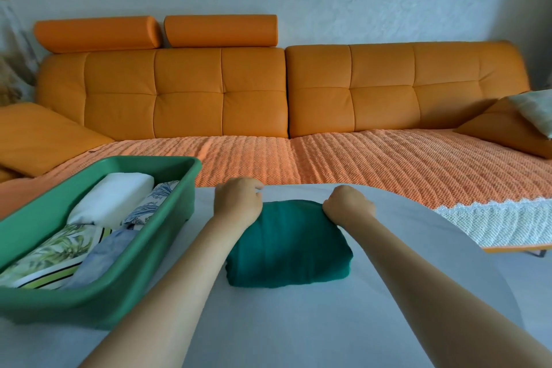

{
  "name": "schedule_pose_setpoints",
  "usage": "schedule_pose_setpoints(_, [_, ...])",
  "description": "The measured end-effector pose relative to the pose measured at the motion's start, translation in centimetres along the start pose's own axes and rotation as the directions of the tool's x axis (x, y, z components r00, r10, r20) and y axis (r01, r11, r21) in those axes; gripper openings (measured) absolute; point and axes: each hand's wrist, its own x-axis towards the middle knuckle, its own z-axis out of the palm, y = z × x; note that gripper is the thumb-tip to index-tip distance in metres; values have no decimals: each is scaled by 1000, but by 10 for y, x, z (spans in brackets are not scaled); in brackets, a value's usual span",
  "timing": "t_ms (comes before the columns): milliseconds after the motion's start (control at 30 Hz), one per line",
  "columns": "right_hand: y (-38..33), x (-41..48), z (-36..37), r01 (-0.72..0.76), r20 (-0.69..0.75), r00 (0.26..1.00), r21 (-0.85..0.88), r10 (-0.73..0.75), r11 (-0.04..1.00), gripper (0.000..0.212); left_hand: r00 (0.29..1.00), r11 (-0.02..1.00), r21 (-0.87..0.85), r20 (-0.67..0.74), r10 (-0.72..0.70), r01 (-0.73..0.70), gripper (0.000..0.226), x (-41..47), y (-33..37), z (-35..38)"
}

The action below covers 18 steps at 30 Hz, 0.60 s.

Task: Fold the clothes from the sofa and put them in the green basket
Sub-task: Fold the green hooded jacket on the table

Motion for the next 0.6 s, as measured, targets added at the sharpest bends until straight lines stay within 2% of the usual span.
schedule_pose_setpoints(67, [-7, -2, -10, 83, -103, 989, -223, -109, 971, 18, 991, 991, -50, 49, 128, -126, 31, -14, 12, -2])
schedule_pose_setpoints(100, [-11, -5, -12, 154, -163, 966, -260, -200, 953, 28, 983, 989, -37, 109, 145, -142, 34, -18, 17, 0])
schedule_pose_setpoints(167, [-20, -15, -6, 404, -192, 885, -131, -423, 905, 42, 971, 991, 23, 203, 127, -135, 45, -21, 22, 8])
schedule_pose_setpoints(200, [-23, -21, 0, 522, -148, 841, -23, -520, 852, 44, 966, 991, 41, 234, 111, -124, 48, -21, 21, 10])
schedule_pose_setpoints(233, [-24, -27, 8, 568, -58, 823, 57, -565, 821, 44, 958, 993, 39, 268, 99, -113, 50, -20, 19, 11])
schedule_pose_setpoints(300, [-21, -32, 19, 505, 141, 847, 85, -512, 859, 53, 939, 997, -7, 335, 76, -78, 50, -17, 10, 15])
schedule_pose_setpoints(333, [-18, -30, 21, 461, 176, 867, 73, -466, 884, 59, 932, 997, -66, 358, 55, -34, 49, -16, 4, 17])
schedule_pose_setpoints(467, [-13, -30, 21, 388, 195, 898, 72, -394, 919, 70, 901, 885, -394, 429, -62, 248, 49, -21, -18, 17])
schedule_pose_setpoints(533, [-11, -33, 22, 353, 191, 910, 113, -369, 929, 69, 899, 854, -445, 435, -56, 268, 57, -26, -22, 17])
schedule_pose_setpoints(600, [-11, -38, 21, 335, 186, 917, 121, -352, 935, 69, 944, 917, -346, 320, -83, 198, 59, -32, -20, 15])
